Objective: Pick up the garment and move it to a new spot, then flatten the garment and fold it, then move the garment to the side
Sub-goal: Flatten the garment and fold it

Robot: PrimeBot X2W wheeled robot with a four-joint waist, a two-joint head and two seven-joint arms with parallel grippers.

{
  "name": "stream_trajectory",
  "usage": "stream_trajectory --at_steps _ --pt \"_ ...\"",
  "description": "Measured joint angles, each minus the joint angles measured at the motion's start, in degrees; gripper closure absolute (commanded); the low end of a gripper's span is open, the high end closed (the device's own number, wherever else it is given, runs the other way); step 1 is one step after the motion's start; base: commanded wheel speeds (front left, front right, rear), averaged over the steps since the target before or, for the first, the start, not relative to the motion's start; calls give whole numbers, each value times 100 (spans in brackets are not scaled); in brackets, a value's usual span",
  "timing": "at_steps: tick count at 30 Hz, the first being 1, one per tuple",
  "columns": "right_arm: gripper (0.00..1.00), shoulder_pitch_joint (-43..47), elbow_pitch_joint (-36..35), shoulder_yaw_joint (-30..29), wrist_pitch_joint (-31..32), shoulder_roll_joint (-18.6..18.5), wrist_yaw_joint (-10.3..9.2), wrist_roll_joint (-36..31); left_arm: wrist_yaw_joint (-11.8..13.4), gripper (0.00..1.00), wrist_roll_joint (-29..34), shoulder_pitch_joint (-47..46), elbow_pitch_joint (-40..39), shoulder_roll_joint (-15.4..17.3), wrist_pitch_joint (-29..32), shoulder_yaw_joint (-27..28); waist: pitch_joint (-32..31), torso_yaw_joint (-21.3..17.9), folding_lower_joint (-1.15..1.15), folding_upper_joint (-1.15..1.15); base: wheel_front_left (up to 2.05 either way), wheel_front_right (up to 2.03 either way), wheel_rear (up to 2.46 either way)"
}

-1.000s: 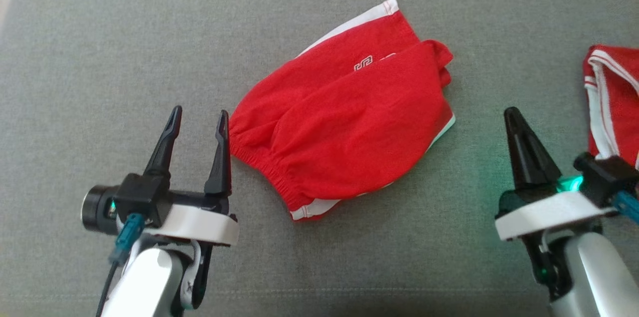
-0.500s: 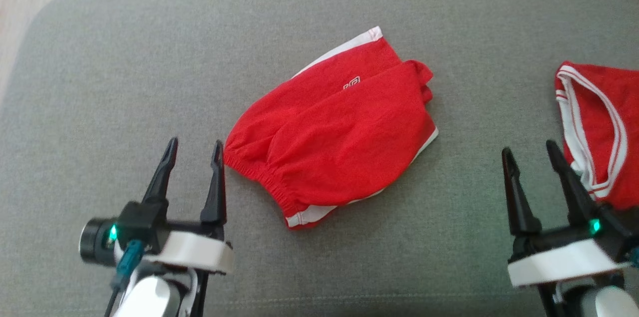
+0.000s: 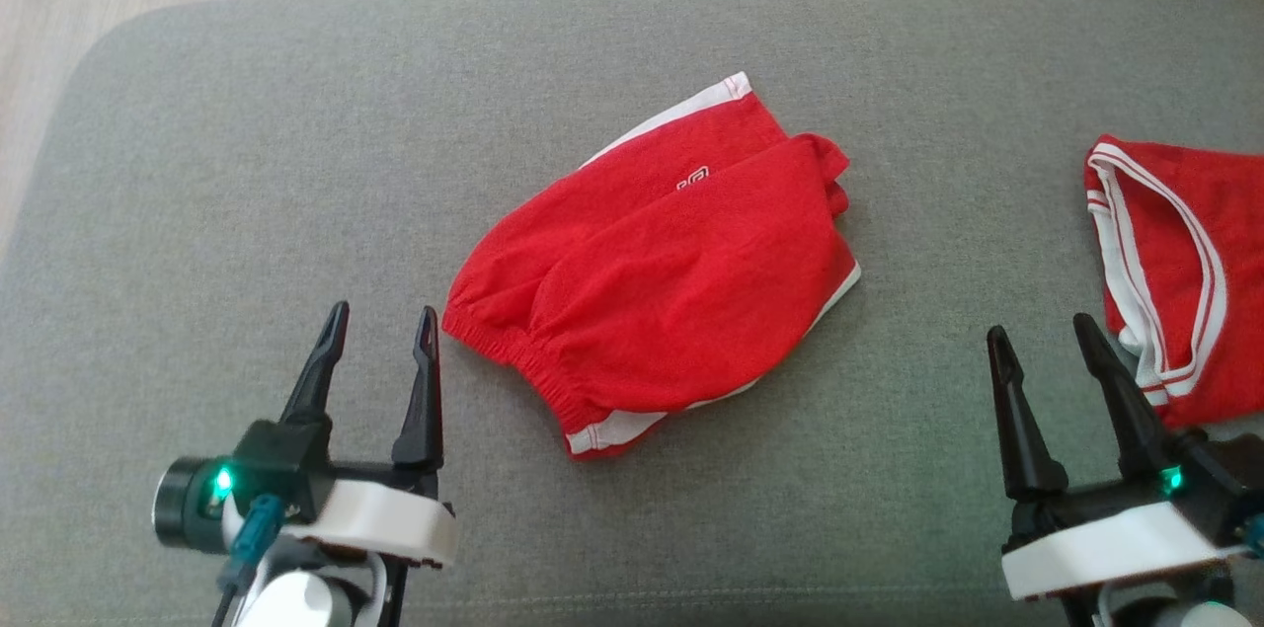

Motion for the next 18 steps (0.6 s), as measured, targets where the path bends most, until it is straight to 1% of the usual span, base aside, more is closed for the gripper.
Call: stream_trajectory --at_steps 11,14,18 --pt "0 -4 0 -22 55 2 0 58 33 0 -1 0 -37 3 0 -18 54 5 0 0 0 0 0" --pt "0 -18 89 -18 187 -18 0 148 32 0 -12 -3 -46 10 -1 -16 112 11 0 0 0 0 0" --pt "0 -261 400 37 524 -265 0 323 26 0 -24 -43 -58 9 -2 -21 264 39 0 0 0 0 0"
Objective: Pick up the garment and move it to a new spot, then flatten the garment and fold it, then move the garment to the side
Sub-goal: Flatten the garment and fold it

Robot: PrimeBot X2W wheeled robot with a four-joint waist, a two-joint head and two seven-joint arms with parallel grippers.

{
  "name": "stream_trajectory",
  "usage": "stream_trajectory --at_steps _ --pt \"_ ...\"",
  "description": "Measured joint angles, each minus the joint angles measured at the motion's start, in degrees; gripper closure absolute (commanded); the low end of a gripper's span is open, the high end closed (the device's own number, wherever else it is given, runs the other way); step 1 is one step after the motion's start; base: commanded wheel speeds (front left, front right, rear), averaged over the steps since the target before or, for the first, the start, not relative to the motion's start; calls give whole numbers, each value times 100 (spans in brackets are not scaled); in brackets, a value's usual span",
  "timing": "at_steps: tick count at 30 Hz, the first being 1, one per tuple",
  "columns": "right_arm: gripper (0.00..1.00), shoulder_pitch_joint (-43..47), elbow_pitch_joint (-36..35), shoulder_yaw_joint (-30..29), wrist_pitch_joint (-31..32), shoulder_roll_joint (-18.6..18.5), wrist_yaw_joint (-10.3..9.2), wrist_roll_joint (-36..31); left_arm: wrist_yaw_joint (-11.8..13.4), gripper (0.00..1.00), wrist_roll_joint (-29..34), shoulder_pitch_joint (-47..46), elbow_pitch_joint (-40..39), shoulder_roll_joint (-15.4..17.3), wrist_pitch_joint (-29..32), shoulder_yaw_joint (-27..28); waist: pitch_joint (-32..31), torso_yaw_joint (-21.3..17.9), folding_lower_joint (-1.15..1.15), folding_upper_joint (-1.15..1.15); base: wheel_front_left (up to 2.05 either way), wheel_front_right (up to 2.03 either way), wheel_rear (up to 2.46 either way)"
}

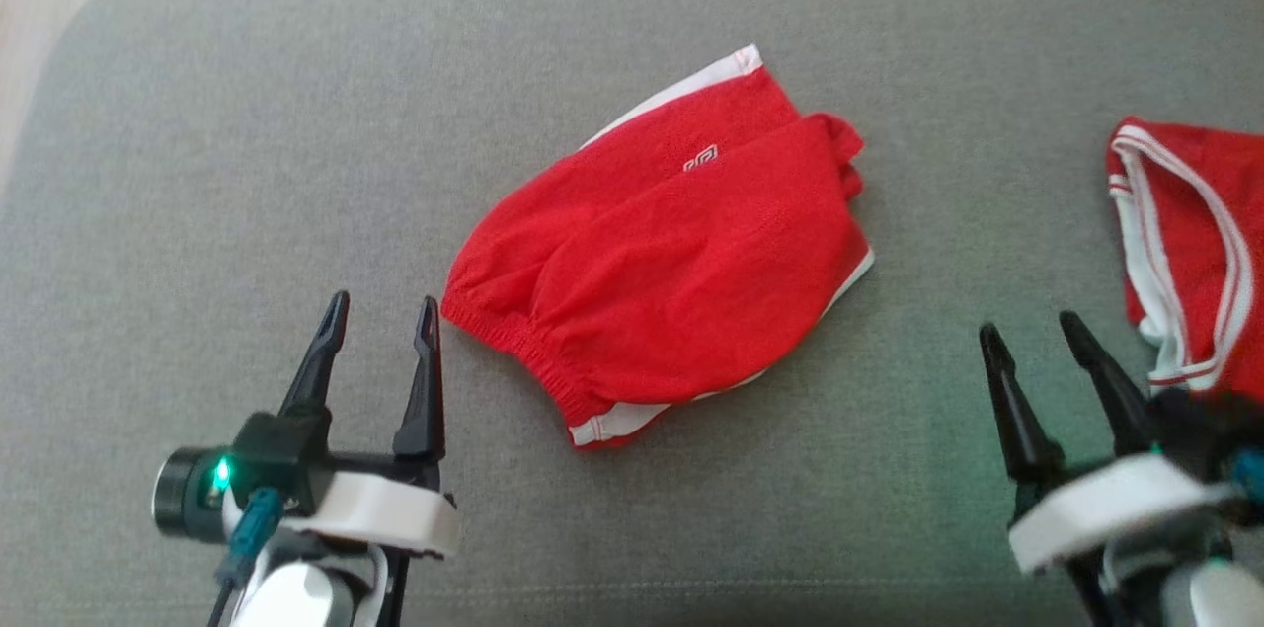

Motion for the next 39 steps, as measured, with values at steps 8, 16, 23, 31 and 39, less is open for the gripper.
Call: stream_trajectory --at_steps 8,16,23,31,39 --pt "0 -1268 957 605 924 -699 0 510 -59 0 1 -419 -29 -43 -52 -56 441 207 0 0 0 0 0" --pt "0 -2295 2031 1279 1123 -1054 0 914 -156 0 1 -645 103 -190 -101 -131 782 496 0 0 0 0 0" --pt "100 -2835 2709 1784 1113 -1168 0 1280 -209 0 5 -727 136 -231 -109 -114 945 579 0 0 0 0 0" --pt "100 -2705 2892 1616 112 -1065 0 1543 -211 0 27 -731 227 -253 -110 -20 878 438 1 0 0 0 0" --pt "100 -1339 2213 513 -681 -348 0 1483 -210 0 29 -669 219 -225 -111 11 664 193 0 0 0 0 0"
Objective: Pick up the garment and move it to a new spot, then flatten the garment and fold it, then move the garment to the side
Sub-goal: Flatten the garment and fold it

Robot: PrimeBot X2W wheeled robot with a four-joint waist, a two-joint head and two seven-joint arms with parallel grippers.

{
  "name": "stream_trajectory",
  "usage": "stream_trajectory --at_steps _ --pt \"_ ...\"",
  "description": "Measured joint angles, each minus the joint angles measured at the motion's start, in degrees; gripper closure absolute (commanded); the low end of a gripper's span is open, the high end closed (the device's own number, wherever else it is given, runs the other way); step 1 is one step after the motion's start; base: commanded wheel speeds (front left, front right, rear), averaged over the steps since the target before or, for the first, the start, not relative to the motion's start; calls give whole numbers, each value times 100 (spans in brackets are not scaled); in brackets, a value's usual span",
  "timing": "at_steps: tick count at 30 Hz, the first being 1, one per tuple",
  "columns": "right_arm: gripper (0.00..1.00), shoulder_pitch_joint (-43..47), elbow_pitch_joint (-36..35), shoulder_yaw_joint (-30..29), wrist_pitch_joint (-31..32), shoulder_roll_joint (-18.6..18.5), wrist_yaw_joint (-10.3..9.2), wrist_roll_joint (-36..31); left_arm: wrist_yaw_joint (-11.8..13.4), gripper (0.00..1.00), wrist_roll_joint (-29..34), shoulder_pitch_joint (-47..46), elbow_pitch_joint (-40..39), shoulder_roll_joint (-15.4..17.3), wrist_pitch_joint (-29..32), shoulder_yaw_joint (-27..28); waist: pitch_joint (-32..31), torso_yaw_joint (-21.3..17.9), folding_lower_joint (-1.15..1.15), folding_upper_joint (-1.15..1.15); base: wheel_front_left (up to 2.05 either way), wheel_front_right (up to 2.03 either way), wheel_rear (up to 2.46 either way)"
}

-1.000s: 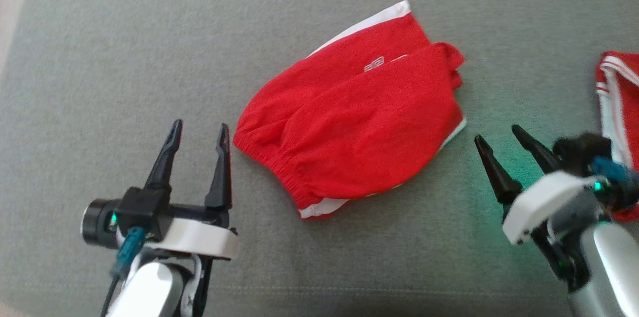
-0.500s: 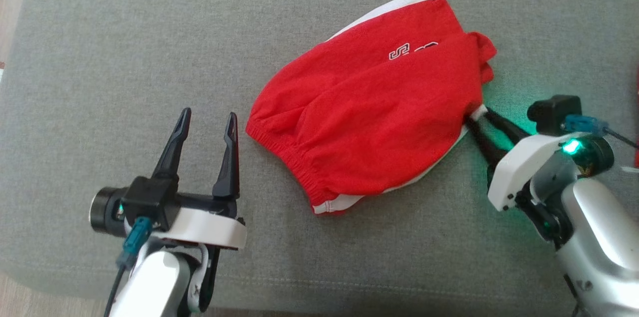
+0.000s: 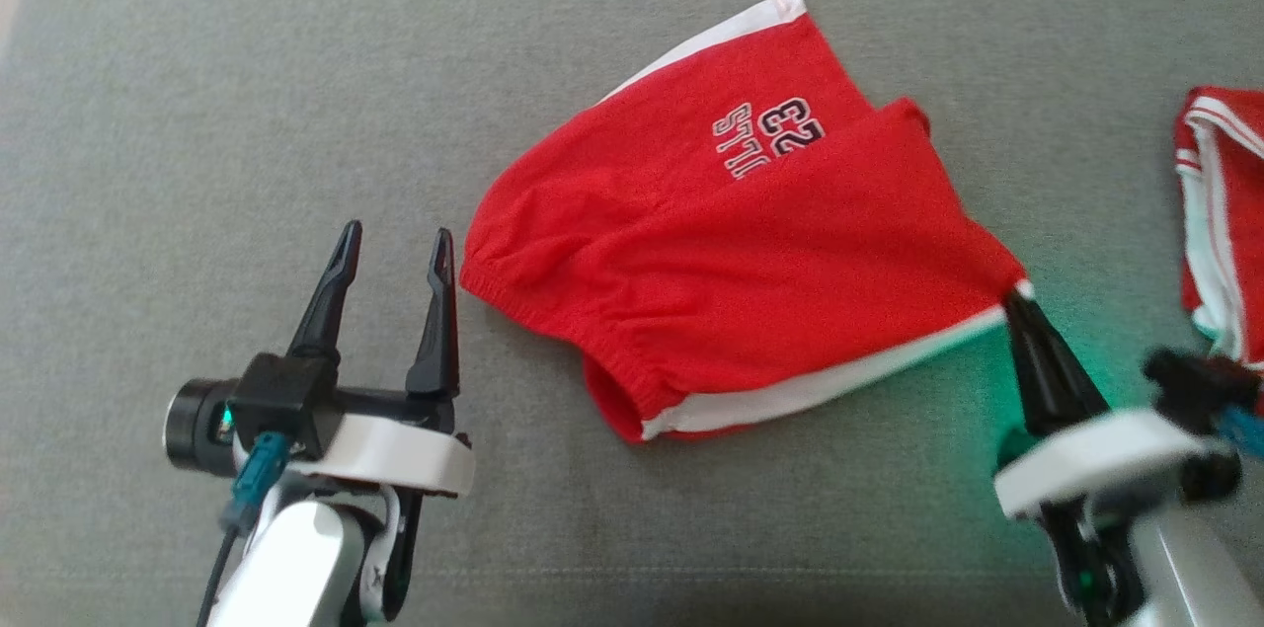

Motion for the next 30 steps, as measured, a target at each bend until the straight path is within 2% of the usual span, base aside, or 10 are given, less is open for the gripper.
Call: stream_trajectory --at_steps 4,6,9,12,17,23,24,25,26,30 --pt "100 650 -699 -632 -190 410 0 -260 5 0 1 23 -26 49 1 5 -83 -133 0 0 0 0 0" --pt "100 944 -1372 -1085 -294 636 0 -684 7 0 1 39 -102 73 4 7 -119 -226 0 0 0 0 0" --pt "100 996 -1968 -1115 -179 667 0 -1266 5 0 1 47 -122 74 11 -4 -125 -267 0 0 0 0 0" --pt "100 976 -2105 -854 98 667 0 -1562 5 0 1 50 -123 74 18 -7 -115 -260 0 0 0 0 0" --pt "100 952 -1681 -44 734 647 0 -1724 -1 0 0 48 -120 62 19 -56 -76 -162 0 0 0 0 0" --pt "100 410 -921 463 767 603 0 -1634 -46 0 -3 43 -65 35 18 -112 -1 -19 0 0 0 0 0" --pt "72 298 -808 506 757 592 0 -1610 -47 0 -3 42 -53 32 18 -121 8 -7 0 0 0 0 0" --pt "11 204 -700 546 739 577 0 -1606 -52 0 -3 37 -40 26 18 -130 12 7 0 0 0 0 0" --pt "0 133 -624 571 669 571 0 -1605 -52 0 -3 30 -21 22 16 -133 13 20 0 0 0 0 0" --pt "0 42 -616 637 246 555 0 -1580 -52 0 -3 14 8 20 10 -137 -26 54 0 0 0 0 0"
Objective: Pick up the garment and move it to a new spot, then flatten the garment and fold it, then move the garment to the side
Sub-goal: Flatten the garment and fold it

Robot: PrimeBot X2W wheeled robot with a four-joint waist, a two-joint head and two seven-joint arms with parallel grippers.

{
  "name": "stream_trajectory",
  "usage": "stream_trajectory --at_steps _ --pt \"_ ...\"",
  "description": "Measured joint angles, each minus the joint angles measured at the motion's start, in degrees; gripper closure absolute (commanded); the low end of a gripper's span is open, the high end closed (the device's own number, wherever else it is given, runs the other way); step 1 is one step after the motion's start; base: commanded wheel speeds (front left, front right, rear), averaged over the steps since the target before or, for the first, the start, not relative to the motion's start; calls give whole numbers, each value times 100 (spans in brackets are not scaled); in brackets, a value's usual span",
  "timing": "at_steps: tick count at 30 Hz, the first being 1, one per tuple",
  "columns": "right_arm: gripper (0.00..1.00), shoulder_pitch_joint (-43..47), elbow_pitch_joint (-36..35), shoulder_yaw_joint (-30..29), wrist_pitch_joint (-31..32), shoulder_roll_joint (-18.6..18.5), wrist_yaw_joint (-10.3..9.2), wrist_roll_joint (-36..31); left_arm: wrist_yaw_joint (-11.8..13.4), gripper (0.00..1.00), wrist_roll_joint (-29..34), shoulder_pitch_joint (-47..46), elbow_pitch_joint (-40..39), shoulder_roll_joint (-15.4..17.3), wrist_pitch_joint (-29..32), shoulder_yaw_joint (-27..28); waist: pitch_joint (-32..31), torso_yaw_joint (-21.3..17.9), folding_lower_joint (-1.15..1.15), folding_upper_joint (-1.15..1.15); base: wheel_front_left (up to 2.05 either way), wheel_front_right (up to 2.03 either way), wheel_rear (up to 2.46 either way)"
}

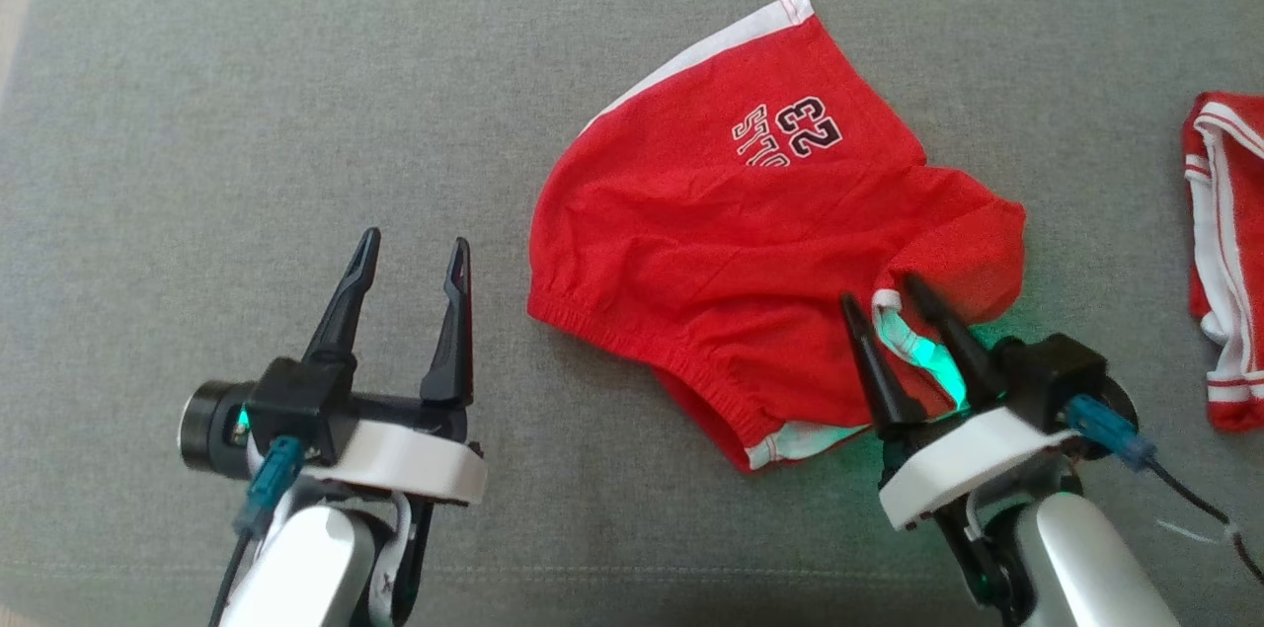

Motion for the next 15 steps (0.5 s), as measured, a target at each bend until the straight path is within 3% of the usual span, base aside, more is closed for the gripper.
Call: stream_trajectory --at_steps 7,15 --pt "0 41 -747 -60 -591 -92 0 31 20 0 2 4 10 16 -1 7 -167 -38 0 0 0 0 0" --pt "0 890 -1599 -1234 -533 -104 0 11 200 0 162 194 -129 97 -8 45 -450 -112 0 0 0 0 0"
